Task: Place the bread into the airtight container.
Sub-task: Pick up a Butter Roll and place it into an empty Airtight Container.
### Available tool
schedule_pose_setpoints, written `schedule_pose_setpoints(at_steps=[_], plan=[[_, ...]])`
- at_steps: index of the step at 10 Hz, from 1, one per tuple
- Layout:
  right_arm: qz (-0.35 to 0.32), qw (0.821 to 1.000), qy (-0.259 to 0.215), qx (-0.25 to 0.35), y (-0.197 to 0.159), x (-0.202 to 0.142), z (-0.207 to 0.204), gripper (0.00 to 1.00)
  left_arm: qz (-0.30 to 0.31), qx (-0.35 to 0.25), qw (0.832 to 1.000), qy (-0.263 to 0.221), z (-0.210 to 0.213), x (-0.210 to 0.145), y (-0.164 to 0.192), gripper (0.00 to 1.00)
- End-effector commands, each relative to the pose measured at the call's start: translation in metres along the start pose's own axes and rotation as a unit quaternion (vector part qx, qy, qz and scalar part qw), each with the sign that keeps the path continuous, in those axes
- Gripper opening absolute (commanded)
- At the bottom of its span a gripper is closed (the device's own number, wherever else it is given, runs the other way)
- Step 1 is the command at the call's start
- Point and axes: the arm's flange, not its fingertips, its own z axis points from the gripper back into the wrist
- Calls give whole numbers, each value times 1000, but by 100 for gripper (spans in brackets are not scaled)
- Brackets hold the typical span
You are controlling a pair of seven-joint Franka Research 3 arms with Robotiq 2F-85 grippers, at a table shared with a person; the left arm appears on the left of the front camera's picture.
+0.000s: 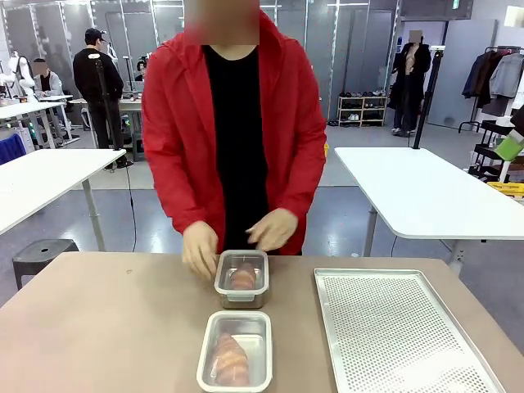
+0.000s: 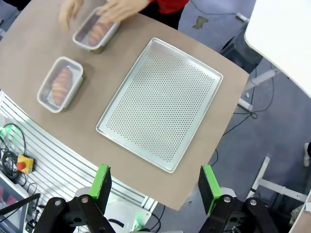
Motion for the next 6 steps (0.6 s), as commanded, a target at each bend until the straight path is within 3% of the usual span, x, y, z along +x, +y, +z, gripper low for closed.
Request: schedule_pose_setpoints(at_steps=[1, 6], plan=[[3, 1000, 1, 0, -3, -3, -2, 90, 0, 2, 1000, 2, 1, 2, 0, 100], [3, 1000, 1, 0, -3, -3, -2, 90, 0, 2, 1000, 2, 1, 2, 0, 100]])
